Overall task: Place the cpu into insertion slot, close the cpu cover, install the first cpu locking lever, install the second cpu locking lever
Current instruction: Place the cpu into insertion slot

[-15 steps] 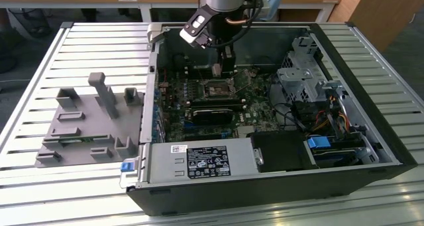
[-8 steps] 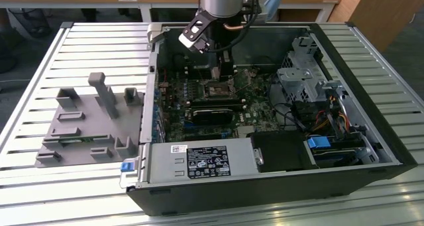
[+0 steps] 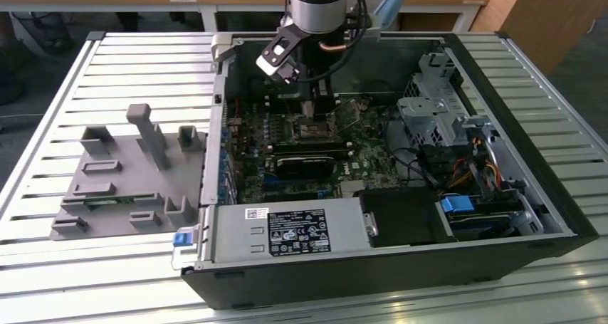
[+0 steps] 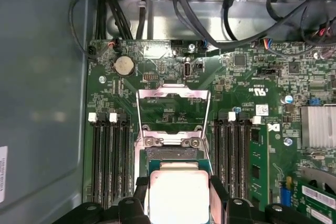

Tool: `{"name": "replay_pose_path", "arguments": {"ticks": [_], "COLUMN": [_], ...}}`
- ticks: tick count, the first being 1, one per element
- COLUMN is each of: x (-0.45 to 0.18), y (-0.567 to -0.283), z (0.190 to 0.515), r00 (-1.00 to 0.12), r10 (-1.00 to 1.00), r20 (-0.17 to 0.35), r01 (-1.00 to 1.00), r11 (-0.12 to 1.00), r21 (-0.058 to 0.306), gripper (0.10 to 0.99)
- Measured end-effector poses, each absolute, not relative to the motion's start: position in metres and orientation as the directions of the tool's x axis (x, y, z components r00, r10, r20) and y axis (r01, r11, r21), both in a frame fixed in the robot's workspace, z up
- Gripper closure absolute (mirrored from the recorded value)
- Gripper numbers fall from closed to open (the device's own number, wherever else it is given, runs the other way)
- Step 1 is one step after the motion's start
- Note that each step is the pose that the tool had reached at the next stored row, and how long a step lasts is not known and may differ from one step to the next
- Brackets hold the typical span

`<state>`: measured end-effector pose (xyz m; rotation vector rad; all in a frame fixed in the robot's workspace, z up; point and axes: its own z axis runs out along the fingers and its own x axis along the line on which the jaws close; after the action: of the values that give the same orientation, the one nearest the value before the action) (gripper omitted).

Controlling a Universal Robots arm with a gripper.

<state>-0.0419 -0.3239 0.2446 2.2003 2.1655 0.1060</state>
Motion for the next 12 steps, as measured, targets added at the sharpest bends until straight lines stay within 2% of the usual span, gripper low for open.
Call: {"name": "replay_pose_path", "arguments": {"ticks": [12], "x": [-0.042], "y": [-0.322], "z": [0.232], "r00": [0.016], "r10": [1.000], "r20": [0.012], "r01": [0.997], "r11": [-0.017], "r21": [0.081], "gripper": [0.545]}}
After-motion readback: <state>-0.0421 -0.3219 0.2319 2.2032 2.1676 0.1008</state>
